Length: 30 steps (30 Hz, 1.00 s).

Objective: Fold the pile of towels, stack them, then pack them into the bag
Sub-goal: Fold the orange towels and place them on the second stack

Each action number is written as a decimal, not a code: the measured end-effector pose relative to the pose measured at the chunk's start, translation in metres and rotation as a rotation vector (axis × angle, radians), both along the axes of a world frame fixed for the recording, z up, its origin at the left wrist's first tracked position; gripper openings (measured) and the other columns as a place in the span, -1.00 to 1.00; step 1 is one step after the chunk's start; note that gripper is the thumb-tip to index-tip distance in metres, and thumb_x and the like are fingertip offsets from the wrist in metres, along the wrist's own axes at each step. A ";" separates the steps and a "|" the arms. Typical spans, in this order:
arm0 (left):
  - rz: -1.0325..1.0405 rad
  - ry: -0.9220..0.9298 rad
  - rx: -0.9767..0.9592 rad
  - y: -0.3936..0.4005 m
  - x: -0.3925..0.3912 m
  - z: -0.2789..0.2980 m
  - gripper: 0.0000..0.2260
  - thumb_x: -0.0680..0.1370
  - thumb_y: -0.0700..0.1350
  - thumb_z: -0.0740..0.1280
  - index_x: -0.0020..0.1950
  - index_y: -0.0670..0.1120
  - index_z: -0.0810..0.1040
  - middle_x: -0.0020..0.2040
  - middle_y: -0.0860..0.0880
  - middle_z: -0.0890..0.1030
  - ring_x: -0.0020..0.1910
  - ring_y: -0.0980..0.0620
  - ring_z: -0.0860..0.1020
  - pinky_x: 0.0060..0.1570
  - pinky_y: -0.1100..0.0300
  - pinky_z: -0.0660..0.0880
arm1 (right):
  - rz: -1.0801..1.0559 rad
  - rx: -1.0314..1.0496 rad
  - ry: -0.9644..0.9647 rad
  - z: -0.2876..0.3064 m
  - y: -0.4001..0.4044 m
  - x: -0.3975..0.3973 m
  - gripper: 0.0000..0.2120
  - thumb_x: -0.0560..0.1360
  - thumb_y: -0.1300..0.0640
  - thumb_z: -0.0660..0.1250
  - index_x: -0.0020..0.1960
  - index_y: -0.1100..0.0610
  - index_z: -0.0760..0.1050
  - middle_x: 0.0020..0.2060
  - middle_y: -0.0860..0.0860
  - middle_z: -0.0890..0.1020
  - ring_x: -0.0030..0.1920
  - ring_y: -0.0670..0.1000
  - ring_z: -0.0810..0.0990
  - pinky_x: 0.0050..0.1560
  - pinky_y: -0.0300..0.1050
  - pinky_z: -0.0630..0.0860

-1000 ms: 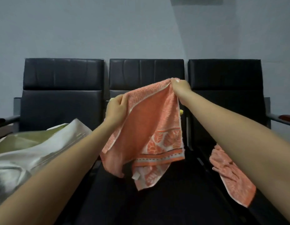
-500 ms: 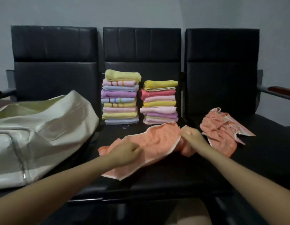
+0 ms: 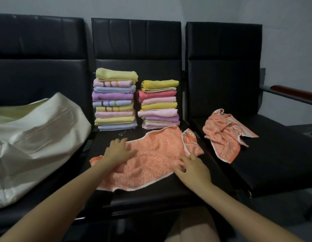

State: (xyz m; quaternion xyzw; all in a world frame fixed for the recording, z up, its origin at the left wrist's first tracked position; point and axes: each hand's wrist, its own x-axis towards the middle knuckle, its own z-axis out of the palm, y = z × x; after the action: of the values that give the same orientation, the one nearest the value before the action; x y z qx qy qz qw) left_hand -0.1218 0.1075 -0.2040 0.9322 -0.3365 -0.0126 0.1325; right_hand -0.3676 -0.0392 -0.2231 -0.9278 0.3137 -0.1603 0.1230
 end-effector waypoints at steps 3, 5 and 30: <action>0.048 -0.069 0.069 0.001 0.006 -0.007 -0.57 0.53 0.26 0.24 0.22 -0.02 0.46 0.20 -0.07 0.49 0.19 -0.07 0.47 0.07 0.03 0.44 | 0.050 0.099 -0.043 0.001 -0.002 0.023 -0.63 0.57 -0.12 0.25 0.32 -0.01 0.51 0.27 0.05 0.41 0.28 0.10 0.41 0.15 -0.03 0.47; 0.133 -0.055 0.055 0.003 0.008 -0.006 -0.68 0.56 0.18 0.23 0.09 -0.05 0.49 0.09 -0.05 0.57 0.07 -0.05 0.54 -0.10 0.11 0.43 | 0.085 0.171 -0.073 0.004 -0.012 0.041 -0.73 0.57 -0.02 0.29 0.20 0.04 0.59 0.21 0.07 0.44 0.22 0.11 0.45 0.13 -0.02 0.48; 0.341 0.355 -0.760 0.048 0.005 -0.025 -0.75 0.61 -0.04 0.20 -0.20 -0.11 0.52 -0.21 -0.06 0.55 -0.15 -0.05 0.51 -0.24 0.12 0.32 | 0.105 0.265 0.046 0.000 0.075 0.102 -0.36 0.45 -0.39 0.20 0.18 0.13 0.56 0.36 0.04 0.42 0.39 0.11 0.28 0.40 0.09 0.18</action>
State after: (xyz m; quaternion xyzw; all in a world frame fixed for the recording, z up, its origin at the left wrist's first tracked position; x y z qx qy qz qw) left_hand -0.1164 0.1558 -0.2287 0.8430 -0.1309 -0.0259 0.5211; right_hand -0.2654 0.0361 -0.2231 -0.9220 0.2857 -0.0896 0.2455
